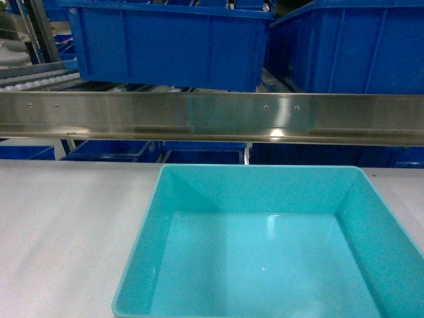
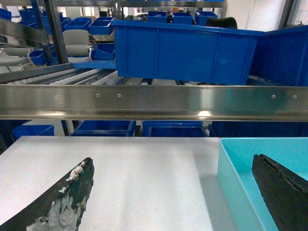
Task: Organize blue bins on left shelf correctly
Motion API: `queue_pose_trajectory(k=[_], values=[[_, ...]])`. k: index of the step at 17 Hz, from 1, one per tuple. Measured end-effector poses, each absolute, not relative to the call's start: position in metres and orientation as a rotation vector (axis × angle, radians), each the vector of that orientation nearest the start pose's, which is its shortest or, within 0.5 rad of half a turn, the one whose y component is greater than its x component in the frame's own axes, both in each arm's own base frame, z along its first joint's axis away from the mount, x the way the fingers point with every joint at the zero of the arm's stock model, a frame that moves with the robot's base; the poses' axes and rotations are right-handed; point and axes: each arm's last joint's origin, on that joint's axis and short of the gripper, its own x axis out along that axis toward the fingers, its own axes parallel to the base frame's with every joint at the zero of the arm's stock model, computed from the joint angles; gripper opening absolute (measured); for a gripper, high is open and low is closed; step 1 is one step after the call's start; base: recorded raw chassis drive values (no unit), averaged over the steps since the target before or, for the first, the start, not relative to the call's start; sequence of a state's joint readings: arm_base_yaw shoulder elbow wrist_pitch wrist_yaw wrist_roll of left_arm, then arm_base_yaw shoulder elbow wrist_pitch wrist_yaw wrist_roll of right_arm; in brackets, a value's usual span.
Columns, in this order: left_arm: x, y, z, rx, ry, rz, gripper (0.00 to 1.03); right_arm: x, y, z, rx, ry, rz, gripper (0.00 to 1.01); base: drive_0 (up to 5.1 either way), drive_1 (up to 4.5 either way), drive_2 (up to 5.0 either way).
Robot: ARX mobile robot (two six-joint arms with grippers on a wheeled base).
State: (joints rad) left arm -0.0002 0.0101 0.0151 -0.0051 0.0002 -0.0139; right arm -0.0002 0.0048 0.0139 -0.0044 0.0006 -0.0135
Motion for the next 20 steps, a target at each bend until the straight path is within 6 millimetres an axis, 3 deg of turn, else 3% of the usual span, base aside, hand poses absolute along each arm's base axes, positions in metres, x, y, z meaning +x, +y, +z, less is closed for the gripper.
queue_pose_trajectory(k=[4,7,9,12,15,20], values=[[0.099,-0.001,0.169,-0.011,-0.015,-0.012,0.98,0.098,0.002,0.168,-0.02,-0.001,-0.006,0.98,0.0,0.0,0.0],[0.125,-0.008,0.18,-0.001,0.049,-0.111,0.98,0.114,0.016,0.176,-0.05,0.032,0.005,0.98,0.0,0.0,0.0],[0.147,-0.017,0.194,-0.005,0.096,-0.153,0.98,0.135,0.027,0.187,-0.037,0.049,0.032,0.98,0.0,0.0,0.0],[0.168,-0.042,0.18,-0.001,0.289,-0.231,0.98,0.167,0.039,0.175,-0.064,0.318,0.057,0.98,0.0,0.0,0.0],[0.183,-0.055,0.171,0.001,0.452,-0.197,0.98,0.197,0.046,0.176,-0.068,0.449,0.069,0.98,0.0,0.0,0.0],[0.186,-0.057,0.167,-0.031,0.497,-0.188,0.98,0.2,0.045,0.174,-0.043,0.492,0.084,0.98,0.0,0.0,0.0]])
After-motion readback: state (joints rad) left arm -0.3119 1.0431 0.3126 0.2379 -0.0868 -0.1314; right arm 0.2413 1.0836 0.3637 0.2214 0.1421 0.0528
